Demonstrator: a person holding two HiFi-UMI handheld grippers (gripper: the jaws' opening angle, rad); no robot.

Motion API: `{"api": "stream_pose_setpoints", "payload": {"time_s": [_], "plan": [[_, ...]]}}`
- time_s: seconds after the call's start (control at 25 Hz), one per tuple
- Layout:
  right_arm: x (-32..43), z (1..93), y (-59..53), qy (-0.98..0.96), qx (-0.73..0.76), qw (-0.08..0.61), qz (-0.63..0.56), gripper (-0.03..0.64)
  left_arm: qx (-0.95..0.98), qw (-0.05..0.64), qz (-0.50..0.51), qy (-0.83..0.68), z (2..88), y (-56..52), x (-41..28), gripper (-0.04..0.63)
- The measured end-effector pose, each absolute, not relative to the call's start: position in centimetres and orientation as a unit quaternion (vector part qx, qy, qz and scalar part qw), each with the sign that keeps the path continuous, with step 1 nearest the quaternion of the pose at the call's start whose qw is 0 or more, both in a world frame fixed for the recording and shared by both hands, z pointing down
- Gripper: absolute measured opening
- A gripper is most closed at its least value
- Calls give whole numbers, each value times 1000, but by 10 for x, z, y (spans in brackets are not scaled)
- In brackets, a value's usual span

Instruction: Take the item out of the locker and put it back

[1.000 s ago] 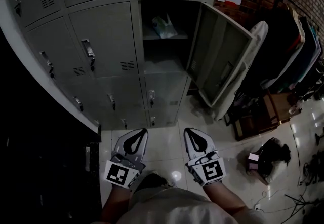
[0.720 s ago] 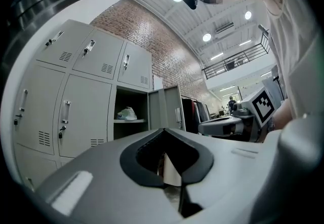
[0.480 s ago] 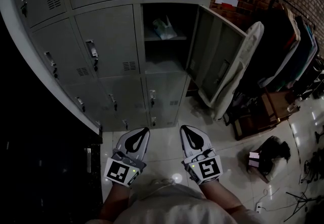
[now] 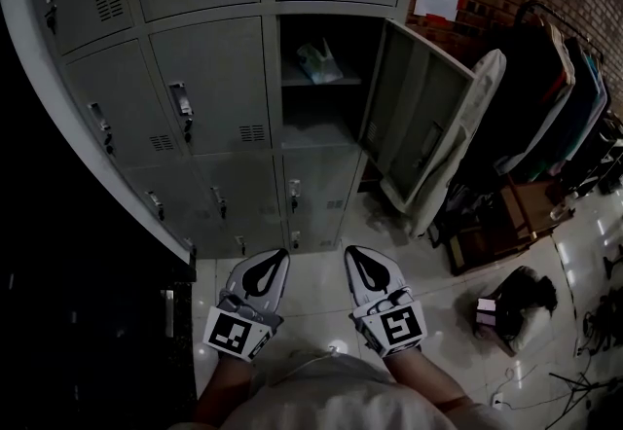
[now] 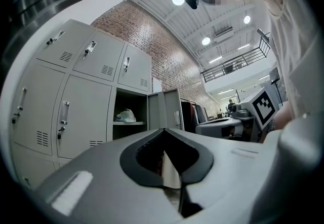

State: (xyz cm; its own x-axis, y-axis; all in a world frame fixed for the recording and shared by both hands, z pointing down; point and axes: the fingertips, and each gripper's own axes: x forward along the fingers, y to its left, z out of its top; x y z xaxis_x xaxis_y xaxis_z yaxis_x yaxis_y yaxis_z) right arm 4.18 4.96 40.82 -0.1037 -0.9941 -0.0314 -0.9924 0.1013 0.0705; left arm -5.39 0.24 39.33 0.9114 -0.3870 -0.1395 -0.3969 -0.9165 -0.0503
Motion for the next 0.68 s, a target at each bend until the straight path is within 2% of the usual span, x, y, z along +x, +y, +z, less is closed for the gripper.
{"api": "stream_pose_setpoints", "payload": {"time_s": [0.68], "plan": [[45,410,39,-742,669,18,-37,0,-979,54,58,185,395,-4,-44,2]]}}
